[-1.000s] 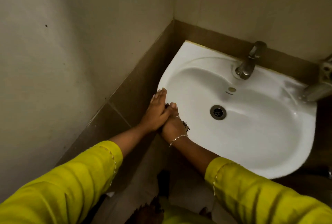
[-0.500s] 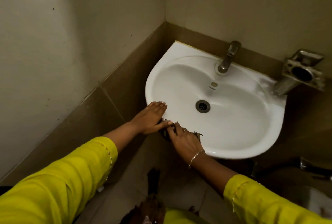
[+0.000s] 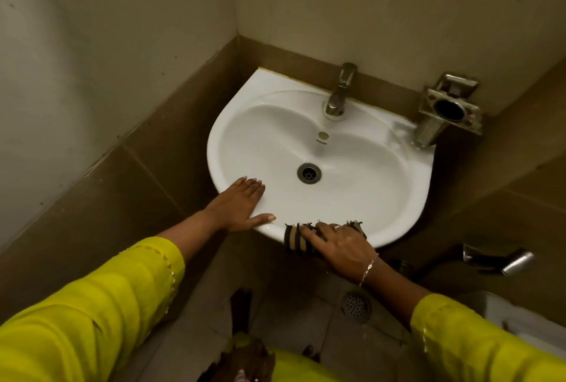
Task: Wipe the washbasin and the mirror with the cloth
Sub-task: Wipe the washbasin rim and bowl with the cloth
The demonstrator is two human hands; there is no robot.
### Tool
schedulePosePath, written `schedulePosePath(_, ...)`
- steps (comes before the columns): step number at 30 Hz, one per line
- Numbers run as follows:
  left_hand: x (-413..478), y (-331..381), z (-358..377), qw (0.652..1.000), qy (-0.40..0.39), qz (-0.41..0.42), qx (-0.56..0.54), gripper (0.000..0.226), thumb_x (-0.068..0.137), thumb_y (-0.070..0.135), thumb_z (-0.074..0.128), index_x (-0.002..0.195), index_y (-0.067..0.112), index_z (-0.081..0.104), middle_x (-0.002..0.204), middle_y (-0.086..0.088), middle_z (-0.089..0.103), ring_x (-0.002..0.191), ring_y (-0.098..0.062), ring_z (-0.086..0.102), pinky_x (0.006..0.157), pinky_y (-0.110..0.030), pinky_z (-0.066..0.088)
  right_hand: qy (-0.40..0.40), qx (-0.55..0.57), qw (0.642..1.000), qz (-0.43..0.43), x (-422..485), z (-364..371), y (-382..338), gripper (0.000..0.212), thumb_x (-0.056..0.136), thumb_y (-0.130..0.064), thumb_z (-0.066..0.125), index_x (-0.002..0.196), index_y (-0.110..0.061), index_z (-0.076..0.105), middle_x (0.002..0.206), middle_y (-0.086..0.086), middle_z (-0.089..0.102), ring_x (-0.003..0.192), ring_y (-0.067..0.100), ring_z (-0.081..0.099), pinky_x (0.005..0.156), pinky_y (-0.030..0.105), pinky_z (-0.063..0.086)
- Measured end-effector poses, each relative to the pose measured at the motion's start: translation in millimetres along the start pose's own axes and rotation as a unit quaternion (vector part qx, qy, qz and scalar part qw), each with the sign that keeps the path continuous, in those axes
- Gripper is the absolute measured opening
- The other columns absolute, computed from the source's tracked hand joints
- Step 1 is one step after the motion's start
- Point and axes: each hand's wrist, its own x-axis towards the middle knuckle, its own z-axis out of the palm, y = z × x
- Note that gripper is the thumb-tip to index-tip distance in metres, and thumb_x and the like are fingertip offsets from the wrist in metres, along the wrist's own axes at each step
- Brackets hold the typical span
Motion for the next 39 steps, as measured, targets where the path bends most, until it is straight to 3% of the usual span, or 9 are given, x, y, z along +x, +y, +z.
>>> schedulePosePath(4,6,5,2,1.000,-0.006,0.010,0.010,0.136,0.047,0.084,-0.031,0.145,0.002,0.015,0.153,-0.015,0.019,0.142,-0.021,0.011,0.114,-0.033,-0.004,-0.022,0.015,0.999,-0.027,-25,-3,36,0.053,0.076,-0.047,0.041,0.123,-0.023,0.042,0.089,0.001,0.070,0.054,0.018,0.062,0.049,0.028,0.048)
schedulePosePath(9,11,7,1,0.999,-0.006,0.011,0.040,0.134,0.049,0.081,-0.034,0.145,0.003,0.017,0.152,-0.013,0.022,0.142,-0.018,0.012,0.114,-0.037,-0.011,-0.110,0.043,0.988,-0.102,-44,1,95,0.059,0.077,-0.049,0.046,0.130,-0.023,0.038,0.109,0.005,0.067,0.082,0.022,0.068,0.066,0.033,0.053)
schedulePosePath(13,18,11,3,0.999,-0.004,0.016,0.030,0.132,0.050,0.081,-0.033,0.145,0.004,0.016,0.152,-0.012,0.023,0.142,-0.017,0.012,0.115,-0.038,-0.011,-0.154,0.041,0.983,-0.096,-49,-5,118,0.052,0.086,-0.055,0.038,0.128,-0.026,0.041,0.113,0.004,0.066,0.097,0.022,0.065,0.079,0.037,0.051)
schedulePosePath(16,23,10,6,0.999,0.007,0.030,0.033,0.128,0.053,0.081,-0.031,0.146,0.006,0.016,0.153,-0.010,0.022,0.142,-0.015,0.012,0.113,-0.036,-0.012,-0.155,0.091,0.984,-0.022,-54,-16,102,0.059,0.087,-0.067,0.025,0.123,-0.029,0.051,0.114,0.001,0.065,0.103,0.021,0.061,0.091,0.040,0.042)
schedulePosePath(18,24,9,7,0.999,0.014,0.036,0.034,0.126,0.055,0.080,-0.030,0.146,0.007,0.015,0.153,-0.009,0.021,0.142,-0.015,0.012,0.113,-0.034,-0.013,-0.063,0.137,0.982,0.110,-54,-20,77,0.052,0.089,-0.060,0.029,0.110,-0.028,0.063,0.112,0.000,0.067,0.111,0.025,0.058,0.100,0.038,0.028)
schedulePosePath(21,23,9,7,0.998,0.027,0.045,0.026,0.121,0.059,0.079,-0.028,0.146,0.007,0.017,0.152,-0.010,0.023,0.142,-0.016,0.014,0.111,-0.032,-0.014,0.059,0.143,0.915,0.373,-40,-15,33,0.044,0.084,-0.046,0.038,0.101,-0.020,0.070,0.124,0.015,0.059,0.125,0.034,0.043,0.104,0.040,0.020)
schedulePosePath(24,23,10,8,0.997,0.038,0.066,0.024,0.114,0.065,0.077,-0.025,0.145,0.007,0.018,0.152,-0.011,0.023,0.142,-0.017,0.014,0.110,-0.031,-0.016,0.015,0.120,0.854,0.507,-26,-7,11,0.060,0.080,-0.045,0.032,0.116,-0.009,0.062,0.139,0.028,0.041,0.132,0.044,0.032,0.107,0.055,0.024)
schedulePosePath(33,23,13,7,0.996,0.053,0.065,-0.003,0.111,0.068,0.078,-0.020,0.145,0.007,0.018,0.152,-0.011,0.021,0.142,-0.018,0.014,0.109,-0.026,-0.018,-0.031,0.155,0.828,0.538,-33,1,58,0.077,0.067,-0.039,0.032,0.130,0.003,0.046,0.148,0.033,0.019,0.137,0.049,0.012,0.110,0.058,0.015)
schedulePosePath(39,24,11,11,0.997,0.049,0.061,-0.002,0.112,0.066,0.080,-0.019,0.146,0.009,0.011,0.154,-0.011,0.016,0.143,-0.017,0.010,0.113,-0.030,-0.012,-0.089,0.145,0.854,0.491,-32,2,117,0.082,0.087,-0.032,0.054,0.146,-0.004,0.005,0.153,0.024,-0.011,0.141,0.038,-0.012,0.116,0.046,0.002)
